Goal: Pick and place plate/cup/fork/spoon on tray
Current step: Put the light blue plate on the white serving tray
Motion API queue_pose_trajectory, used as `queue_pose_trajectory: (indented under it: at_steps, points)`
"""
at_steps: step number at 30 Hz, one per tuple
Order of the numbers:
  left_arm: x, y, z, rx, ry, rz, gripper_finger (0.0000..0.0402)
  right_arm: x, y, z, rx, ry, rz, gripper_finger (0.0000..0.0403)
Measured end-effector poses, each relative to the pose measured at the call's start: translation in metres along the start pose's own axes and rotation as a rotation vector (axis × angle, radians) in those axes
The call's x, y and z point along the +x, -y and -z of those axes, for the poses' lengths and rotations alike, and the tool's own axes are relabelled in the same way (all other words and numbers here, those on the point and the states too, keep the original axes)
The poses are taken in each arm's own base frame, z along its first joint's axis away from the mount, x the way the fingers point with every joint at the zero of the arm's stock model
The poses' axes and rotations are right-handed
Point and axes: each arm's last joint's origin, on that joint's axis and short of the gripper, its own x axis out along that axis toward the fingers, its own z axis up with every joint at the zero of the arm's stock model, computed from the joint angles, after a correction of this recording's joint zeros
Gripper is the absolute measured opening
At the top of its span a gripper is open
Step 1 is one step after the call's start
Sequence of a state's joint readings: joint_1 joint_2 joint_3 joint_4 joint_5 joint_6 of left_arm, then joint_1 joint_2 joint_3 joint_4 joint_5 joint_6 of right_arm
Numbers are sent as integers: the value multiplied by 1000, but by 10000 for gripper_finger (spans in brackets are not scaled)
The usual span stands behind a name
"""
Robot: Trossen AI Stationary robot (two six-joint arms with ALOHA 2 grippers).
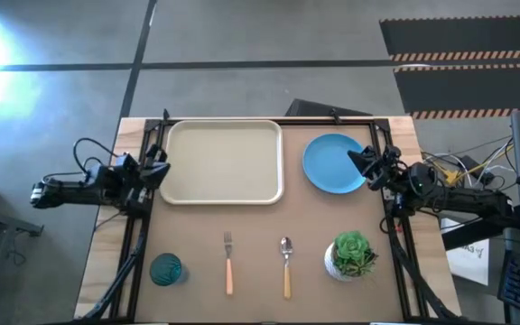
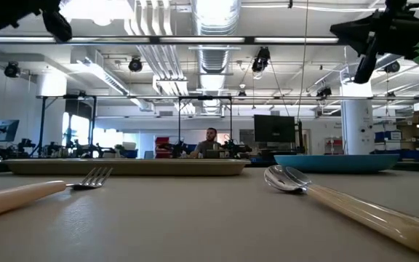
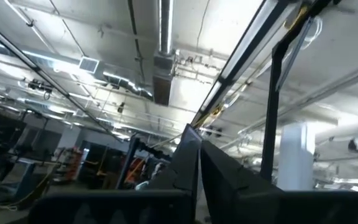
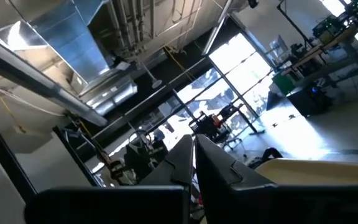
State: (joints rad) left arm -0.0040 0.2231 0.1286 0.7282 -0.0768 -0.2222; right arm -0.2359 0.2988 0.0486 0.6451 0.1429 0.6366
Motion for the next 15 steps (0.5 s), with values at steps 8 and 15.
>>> queue_pose_trajectory:
  at_steps: [8, 15]
  points:
    - [57, 16, -54, 219, -194, -37, 100, 46, -52, -55, -213, -56, -78, 26]
    - [96, 26, -85, 316, -346, -66, 177, 105, -74, -84, -484, -619, 540, 102]
